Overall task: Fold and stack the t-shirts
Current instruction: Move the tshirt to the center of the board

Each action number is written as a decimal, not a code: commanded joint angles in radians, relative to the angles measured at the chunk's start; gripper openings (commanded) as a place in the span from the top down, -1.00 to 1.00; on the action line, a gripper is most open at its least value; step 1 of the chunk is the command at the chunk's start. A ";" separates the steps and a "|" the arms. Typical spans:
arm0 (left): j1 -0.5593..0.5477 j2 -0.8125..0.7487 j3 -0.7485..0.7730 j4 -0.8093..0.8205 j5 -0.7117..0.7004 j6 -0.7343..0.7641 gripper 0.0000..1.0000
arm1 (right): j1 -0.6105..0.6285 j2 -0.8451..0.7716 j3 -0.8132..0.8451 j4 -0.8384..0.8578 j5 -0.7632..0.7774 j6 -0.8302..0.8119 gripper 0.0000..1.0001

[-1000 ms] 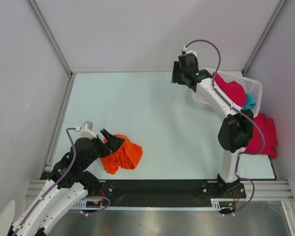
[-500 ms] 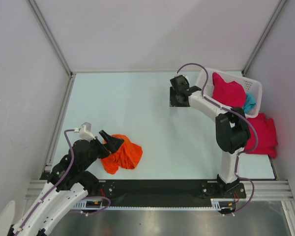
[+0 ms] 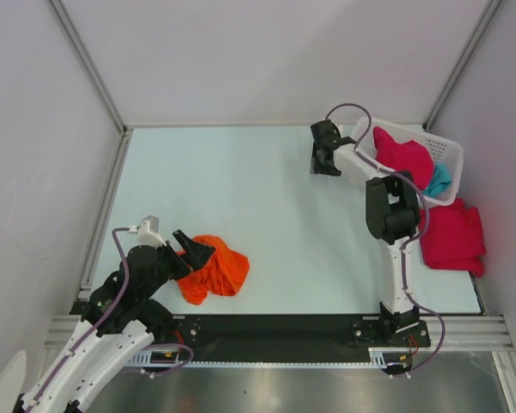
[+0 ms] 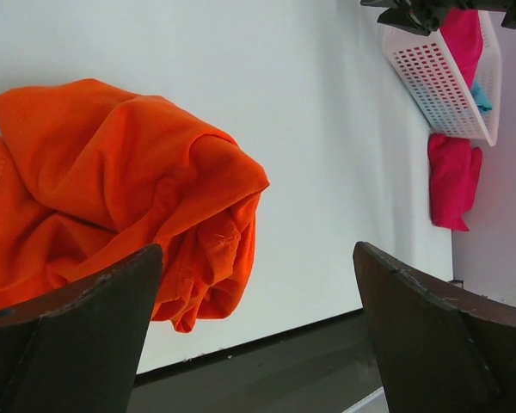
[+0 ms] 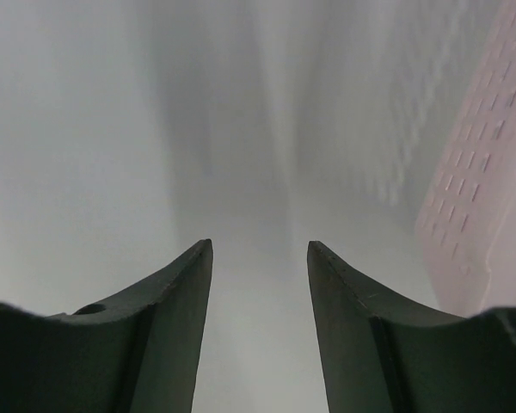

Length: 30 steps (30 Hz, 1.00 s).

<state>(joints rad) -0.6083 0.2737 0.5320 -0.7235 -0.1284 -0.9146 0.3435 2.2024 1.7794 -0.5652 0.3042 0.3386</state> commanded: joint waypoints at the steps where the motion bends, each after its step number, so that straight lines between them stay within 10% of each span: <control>1: -0.002 -0.007 0.077 -0.030 -0.034 0.037 -0.96 | -0.069 0.051 0.100 -0.054 0.061 0.008 -0.06; 17: -0.002 0.009 0.135 -0.099 -0.053 0.056 -0.96 | -0.273 0.348 0.581 -0.186 0.076 -0.016 -0.07; 30: -0.002 0.070 0.140 -0.108 -0.047 0.059 -0.96 | -0.455 0.401 0.591 -0.162 0.105 0.082 -0.03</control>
<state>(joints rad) -0.6083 0.3145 0.6437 -0.8417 -0.1734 -0.8799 0.1478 2.5435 2.4012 -0.5877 0.1333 0.4366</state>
